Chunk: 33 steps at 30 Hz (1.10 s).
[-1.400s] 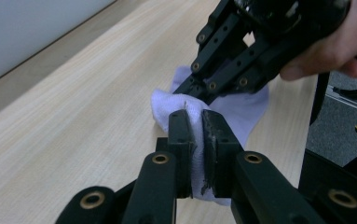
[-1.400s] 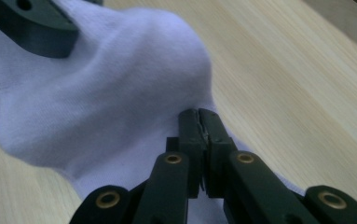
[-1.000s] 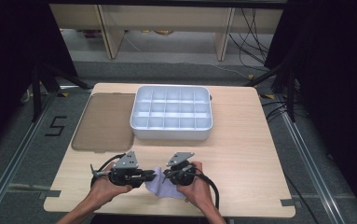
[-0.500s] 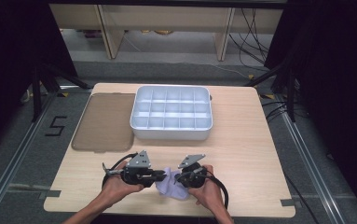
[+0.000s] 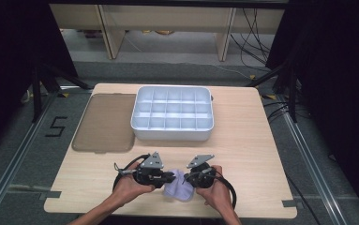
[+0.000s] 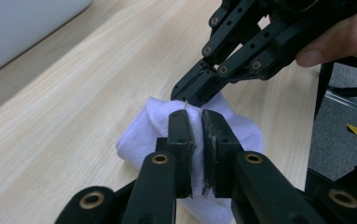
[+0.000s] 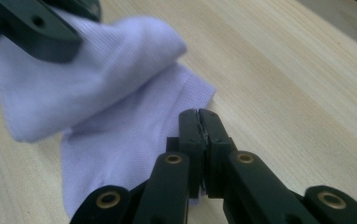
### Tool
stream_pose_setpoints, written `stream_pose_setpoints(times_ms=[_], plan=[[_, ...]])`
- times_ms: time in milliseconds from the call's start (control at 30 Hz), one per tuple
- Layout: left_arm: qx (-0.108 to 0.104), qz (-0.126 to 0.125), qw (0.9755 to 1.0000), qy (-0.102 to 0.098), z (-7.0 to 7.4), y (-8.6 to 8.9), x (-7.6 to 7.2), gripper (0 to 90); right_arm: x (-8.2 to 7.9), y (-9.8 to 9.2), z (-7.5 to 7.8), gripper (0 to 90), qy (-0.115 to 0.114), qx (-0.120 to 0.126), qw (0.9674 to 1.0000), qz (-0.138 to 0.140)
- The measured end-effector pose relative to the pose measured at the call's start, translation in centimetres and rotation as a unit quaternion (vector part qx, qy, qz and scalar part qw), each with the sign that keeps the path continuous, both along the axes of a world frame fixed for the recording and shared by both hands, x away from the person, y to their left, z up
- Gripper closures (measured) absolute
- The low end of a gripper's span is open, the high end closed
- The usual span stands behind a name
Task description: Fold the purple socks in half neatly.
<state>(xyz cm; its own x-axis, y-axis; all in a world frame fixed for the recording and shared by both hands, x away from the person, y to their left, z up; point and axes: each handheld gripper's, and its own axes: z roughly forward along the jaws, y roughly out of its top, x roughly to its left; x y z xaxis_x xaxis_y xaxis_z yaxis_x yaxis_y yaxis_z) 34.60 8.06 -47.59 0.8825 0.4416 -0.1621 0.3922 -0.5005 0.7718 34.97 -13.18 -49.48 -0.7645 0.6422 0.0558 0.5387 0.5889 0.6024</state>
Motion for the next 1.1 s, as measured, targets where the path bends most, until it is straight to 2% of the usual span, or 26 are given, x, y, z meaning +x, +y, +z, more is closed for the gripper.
stream_pose_setpoints(times_ms=[33, 100, 133, 167, 200, 233, 267, 333, 367, 433, 500, 533, 567, 633, 733, 767, 800, 833, 867, 900, 933, 1000, 1067, 1100], plan=[[0.000, -0.003, 1.0000, -0.001, -0.1, -0.2, 0.1, 81.6, 0.0, 0.0, -0.1, 88.9, -0.005, 0.006, 1.0000, -0.001], [0.006, 0.000, 1.0000, 0.000, -0.5, -0.6, 0.2, 81.4, 0.1, -0.1, 0.0, 88.8, 0.001, 0.003, 1.0000, 0.000], [0.007, -0.006, 1.0000, -0.001, -0.6, -0.6, 0.3, 81.2, 0.1, -0.2, 0.0, 88.4, 0.003, 0.009, 1.0000, -0.002], [0.011, 0.000, 0.9999, 0.002, -0.7, -0.8, 0.3, 80.9, 0.1, -0.2, 0.0, 88.2, 0.001, 0.016, 0.9998, -0.006], [0.007, -0.003, 1.0000, 0.004, -0.8, -0.9, 0.3, 80.0, 0.2, -0.3, 0.0, 87.6, -0.007, 0.021, 0.9997, -0.006], [0.010, -0.005, 0.9999, 0.002, -0.9, -1.0, 0.3, 79.7, 0.2, -0.6, 0.4, 87.4, 0.001, 0.022, 0.9998, -0.004], [0.010, -0.002, 0.9999, 0.007, -1.0, -1.1, 0.2, 79.4, 0.2, -0.7, 0.5, 87.3, -0.004, 0.027, 0.9995, -0.015], [0.013, -0.004, 0.9999, 0.008, -1.1, -1.4, 0.2, 78.7, 0.4, -1.3, 0.8, 86.7, -0.019, 0.034, 0.9991, -0.015], [0.014, -0.008, 0.9999, 0.005, -1.2, -1.5, 0.1, 78.5, 0.4, -1.6, 1.0, 86.4, -0.015, 0.034, 0.9991, -0.020], [0.015, -0.014, 0.9998, 0.008, -1.2, -1.5, 0.3, 75.8, 0.4, -2.0, 1.1, 86.1, -0.028, 0.044, 0.9985, -0.016], [0.008, -0.010, 0.9998, 0.015, -1.1, -1.5, 0.2, 72.5, 0.4, -2.3, 1.2, 85.8, -0.027, 0.040, 0.9987, -0.016], [0.013, -0.011, 0.9998, 0.013, -1.0, -1.5, 0.3, 71.4, 0.3, -2.4, 1.4, 85.9, -0.018, 0.043, 0.9987, -0.022], [0.003, -0.009, 0.9998, 0.017, -0.9, -1.5, 0.2, 69.8, 0.1, -2.3, 1.3, 85.8, -0.020, 0.048, 0.9980, -0.036], [0.000, -0.013, 0.9998, 0.016, -0.6, -1.4, 0.2, 63.2, 0.1, -2.5, 1.5, 85.5, -0.020, 0.040, 0.9986, -0.029], [-0.023, -0.009, 0.9996, 0.015, 0.4, -1.1, 0.1, 59.4, 0.0, -2.6, 1.6, 85.3, -0.030, 0.050, 0.9978, -0.032], [-0.027, -0.011, 0.9995, 0.012, 0.7, -0.8, 0.1, 57.6, -0.1, -2.8, 2.0, 85.1, -0.022, 0.050, 0.9978, -0.037], [-0.038, -0.008, 0.9992, 0.013, 1.0, -0.6, 0.0, 56.9, -0.1, -2.8, 1.9, 85.1, -0.034, 0.056, 0.9973, -0.035], [-0.044, -0.004, 0.9990, 0.009, 1.4, -0.3, 0.0, 56.8, -0.1, -3.0, 2.2, 85.0, -0.030, 0.053, 0.9976, -0.034], [-0.055, -0.002, 0.9985, 0.006, 1.7, 0.0, 0.0, 57.1, -0.1, -3.1, 2.3, 84.8, -0.039, 0.060, 0.9969, -0.032], [-0.055, 0.000, 0.9985, 0.002, 1.9, 0.3, -0.3, 60.0, -0.3, -3.1, 2.4, 84.7, -0.036, 0.063, 0.9963, -0.045], [-0.049, -0.010, 0.9987, -0.007, 2.0, 0.7, -0.5, 62.4, -0.4, -3.3, 2.6, 84.7, -0.032, 0.059, 0.9969, -0.041], [-0.034, -0.015, 0.9992, -0.015, 1.5, 1.0, -0.7, 67.4, -0.5, -3.6, 2.9, 84.8, -0.040, 0.062, 0.9967, -0.033], [-0.017, -0.011, 0.9997, -0.013, 0.5, 1.4, -0.8, 72.5, -0.5, -3.5, 2.8, 84.8, -0.053, 0.069, 0.9956, -0.035], [-0.011, -0.010, 0.9999, -0.005, -0.1, 1.5, -0.7, 76.1, -0.7, -3.5, 3.1, 84.8, -0.048, 0.066, 0.9963, -0.028]])
